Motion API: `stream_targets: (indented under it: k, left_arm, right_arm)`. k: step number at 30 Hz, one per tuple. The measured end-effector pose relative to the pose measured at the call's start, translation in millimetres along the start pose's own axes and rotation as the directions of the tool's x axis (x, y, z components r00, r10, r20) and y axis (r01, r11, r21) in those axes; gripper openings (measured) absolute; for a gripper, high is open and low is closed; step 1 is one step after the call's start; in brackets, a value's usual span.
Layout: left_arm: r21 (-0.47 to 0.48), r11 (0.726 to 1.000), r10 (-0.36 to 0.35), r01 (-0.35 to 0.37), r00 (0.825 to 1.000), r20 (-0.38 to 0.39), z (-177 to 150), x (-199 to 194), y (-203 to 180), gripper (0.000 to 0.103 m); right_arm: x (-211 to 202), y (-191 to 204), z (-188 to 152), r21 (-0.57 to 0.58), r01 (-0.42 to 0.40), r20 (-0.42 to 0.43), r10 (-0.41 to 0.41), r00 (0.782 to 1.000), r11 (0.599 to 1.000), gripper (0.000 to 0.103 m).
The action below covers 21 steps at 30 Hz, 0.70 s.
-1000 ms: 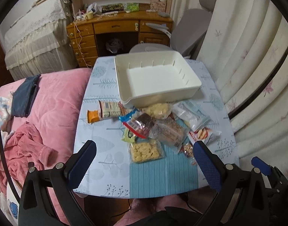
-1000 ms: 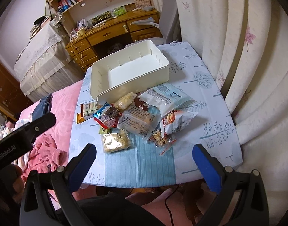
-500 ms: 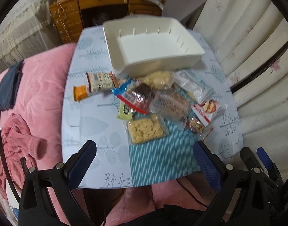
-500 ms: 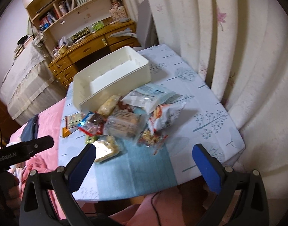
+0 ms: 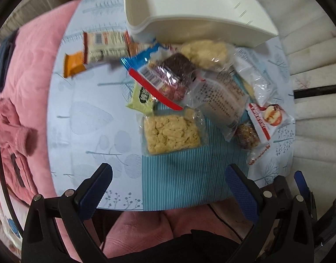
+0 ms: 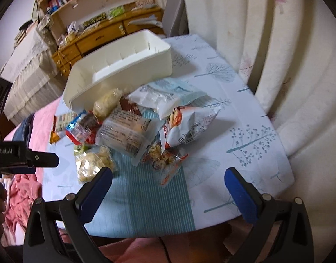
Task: Organize snacks
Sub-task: 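Grasp the clear yellow puffed-snack bag with left tool while right tool grasps a small nut bag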
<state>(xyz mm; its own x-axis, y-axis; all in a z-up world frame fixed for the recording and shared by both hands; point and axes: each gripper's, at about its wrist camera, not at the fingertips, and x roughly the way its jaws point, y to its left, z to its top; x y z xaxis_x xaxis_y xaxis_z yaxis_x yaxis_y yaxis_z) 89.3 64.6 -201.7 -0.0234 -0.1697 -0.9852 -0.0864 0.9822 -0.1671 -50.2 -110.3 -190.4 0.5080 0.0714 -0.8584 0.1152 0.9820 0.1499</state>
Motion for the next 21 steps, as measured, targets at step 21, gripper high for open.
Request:
stream_targets:
  k: [21]
  left_arm:
    - [-0.263, 0.964, -0.059, -0.038, 0.934, -0.351, 56, 113, 18, 0.097]
  right_arm:
    - [119, 12, 29, -0.178, -0.046, -0.35, -0.019, 0.937, 0.983, 0.092]
